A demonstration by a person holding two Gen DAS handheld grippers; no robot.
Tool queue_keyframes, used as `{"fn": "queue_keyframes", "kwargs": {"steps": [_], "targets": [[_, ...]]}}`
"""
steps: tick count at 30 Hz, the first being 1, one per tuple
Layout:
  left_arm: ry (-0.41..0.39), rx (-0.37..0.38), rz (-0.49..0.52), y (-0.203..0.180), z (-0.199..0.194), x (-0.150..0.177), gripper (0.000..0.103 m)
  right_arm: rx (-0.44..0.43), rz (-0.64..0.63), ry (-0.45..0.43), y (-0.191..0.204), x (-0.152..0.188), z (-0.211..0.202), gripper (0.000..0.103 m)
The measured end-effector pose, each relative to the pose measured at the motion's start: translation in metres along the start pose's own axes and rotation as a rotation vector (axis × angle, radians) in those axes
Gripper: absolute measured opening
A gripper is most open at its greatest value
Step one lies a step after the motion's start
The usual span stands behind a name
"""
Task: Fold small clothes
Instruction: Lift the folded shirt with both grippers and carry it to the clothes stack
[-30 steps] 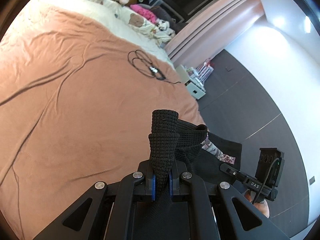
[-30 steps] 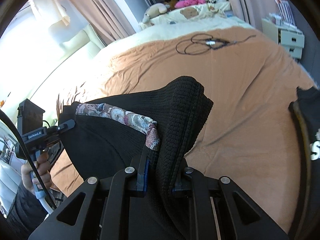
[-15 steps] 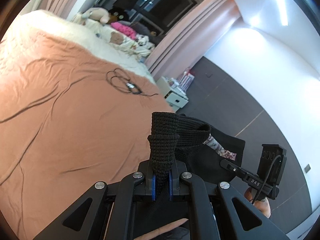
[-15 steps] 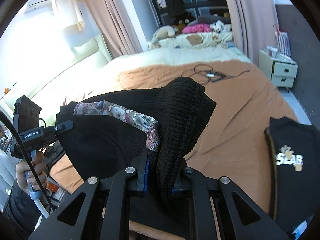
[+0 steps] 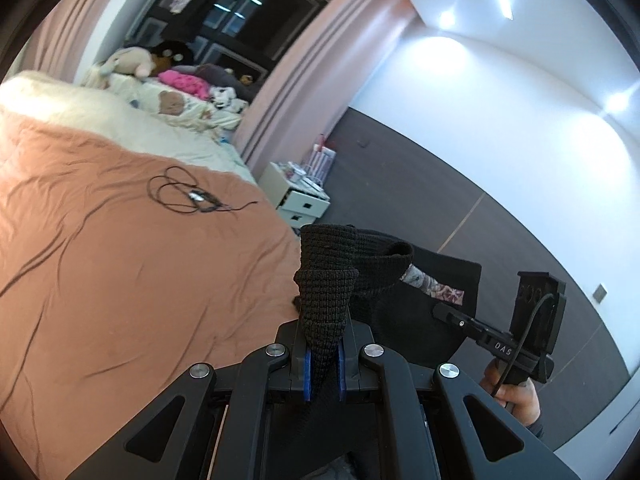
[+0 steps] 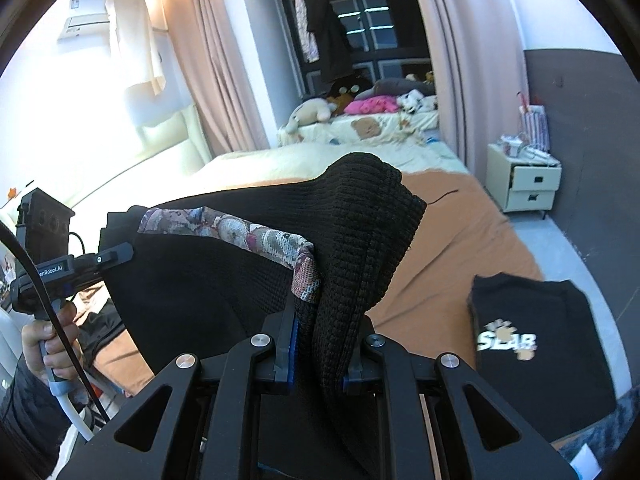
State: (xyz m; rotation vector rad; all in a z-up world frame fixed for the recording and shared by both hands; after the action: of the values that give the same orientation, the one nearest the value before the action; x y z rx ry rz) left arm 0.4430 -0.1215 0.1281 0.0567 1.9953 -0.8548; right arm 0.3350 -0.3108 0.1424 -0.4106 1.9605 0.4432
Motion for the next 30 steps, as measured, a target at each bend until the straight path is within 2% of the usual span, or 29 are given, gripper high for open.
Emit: {"fn": "queue_keyframes", "kwargs": {"steps": [9,18,30], "targets": [[0.054,0.077,0.056,-0.061,0.054,-0.001,0.009,0.091,0.002,-0.049,-0.016,0.015,-0.060,0.012],[0.126,0.172,0.108,-0.127,0.113,0.017,0.009,0.213,0.021,-0.091,-0.027,0.026,-0.109,0.011],[0.212,0.275,0.106,-0.184,0.186,0.045,0.009,0.338,0.050,-0.103,-0.017,0.023,-0.111,0.011]]}}
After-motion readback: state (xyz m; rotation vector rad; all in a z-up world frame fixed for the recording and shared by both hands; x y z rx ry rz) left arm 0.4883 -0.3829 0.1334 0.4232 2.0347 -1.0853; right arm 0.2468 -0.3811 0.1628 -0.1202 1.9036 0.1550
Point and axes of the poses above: each gripper's, at about its wrist camera, not at the fingertips, and z roughly the way its jaws point, y to its left, x to its underside, the point moved 8 cm from there along z, roughly the way its jaws point, and after that the axes turned 2 degrees about -y, right-handed, at the moved point
